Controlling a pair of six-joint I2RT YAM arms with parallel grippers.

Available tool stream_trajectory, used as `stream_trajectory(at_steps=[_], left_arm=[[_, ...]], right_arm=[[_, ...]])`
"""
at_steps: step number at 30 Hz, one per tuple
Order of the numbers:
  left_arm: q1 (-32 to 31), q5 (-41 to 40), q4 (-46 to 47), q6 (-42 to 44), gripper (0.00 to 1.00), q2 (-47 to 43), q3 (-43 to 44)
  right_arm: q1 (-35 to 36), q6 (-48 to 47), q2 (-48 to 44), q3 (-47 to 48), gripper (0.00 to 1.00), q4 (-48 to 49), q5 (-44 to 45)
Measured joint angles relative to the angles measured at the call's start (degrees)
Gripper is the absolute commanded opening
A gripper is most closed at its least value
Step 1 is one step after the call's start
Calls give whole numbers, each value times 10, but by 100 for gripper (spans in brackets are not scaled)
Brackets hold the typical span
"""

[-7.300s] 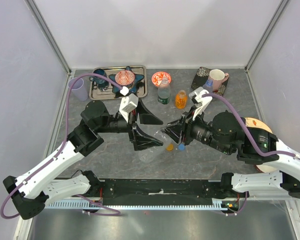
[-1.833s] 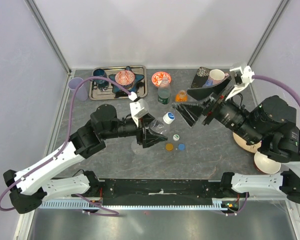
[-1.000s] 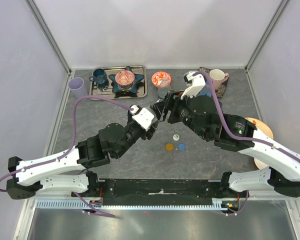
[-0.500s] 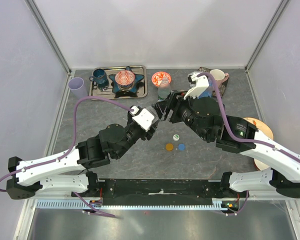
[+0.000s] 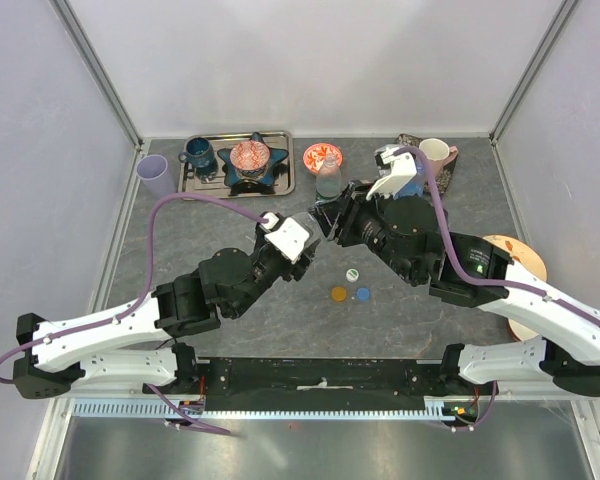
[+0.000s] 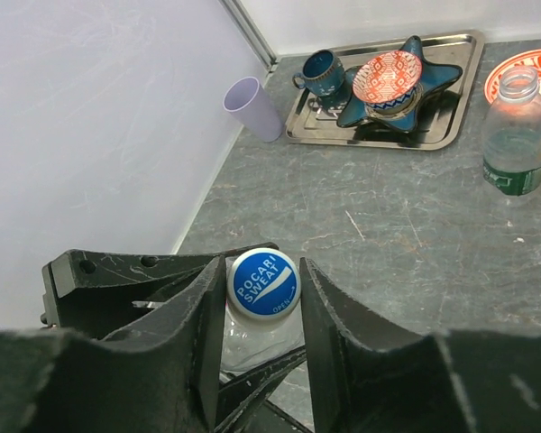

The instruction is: Unscrew the bottle caps

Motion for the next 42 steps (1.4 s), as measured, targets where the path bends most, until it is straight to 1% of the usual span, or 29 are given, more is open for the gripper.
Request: stream_trajectory(at_steps=[2, 3, 6, 10, 12, 14, 16, 19, 21, 23, 24, 28, 31, 33, 35, 39, 42], left_arm=[[0, 0, 0, 0, 48, 0, 0], [0, 0, 1, 0, 47, 0, 0], [0, 1, 1, 0, 47, -1, 0], [-1, 7, 0, 0, 47, -2, 0], [0, 22, -1, -1, 46, -8, -2], [4, 56, -8, -7, 45, -20, -3], [15, 110, -22, -21, 43, -33, -1], [48, 234, -60, -61, 42, -42, 24], [69, 319, -69, -92, 42, -41, 42], [88, 413, -66, -127, 42, -40, 55], [95, 448, -62, -139, 42, -40, 58], [143, 632, -31, -213, 42, -36, 61], [181, 766, 17, -280, 42, -17, 59], [197, 835, 65, -325, 42, -3, 52], [208, 904, 134, -382, 42, 15, 40], [214, 996, 255, -474, 42, 51, 20], [215, 1043, 314, -520, 42, 71, 15]], right_arm=[[0, 2, -1, -1, 32, 3, -2], [0, 3, -2, -3, 21, 5, -3], [0, 5, -6, -8, 0, 8, -4], [0, 2, -14, -18, 0, 16, -10], [-1, -8, -19, -23, 0, 23, -23], [-1, -33, -26, -25, 0, 27, -50], [-1, -65, -35, -25, 0, 31, -85], [-2, -121, -54, -22, 0, 28, -146], [-2, -160, -65, -13, 0, 24, -191], [-2, -195, -76, -3, 0, 20, -237], [-2, -214, -80, 3, 0, 18, -264], [-1, -275, -94, 12, 0, 20, -368], [-2, -304, -100, 12, 0, 26, -430], [-2, -322, -102, 14, 0, 28, -465], [-3, -338, -104, 16, 0, 26, -500], [-7, -378, -105, 18, 0, 10, -567], [-8, -401, -108, 12, 0, 7, -600]])
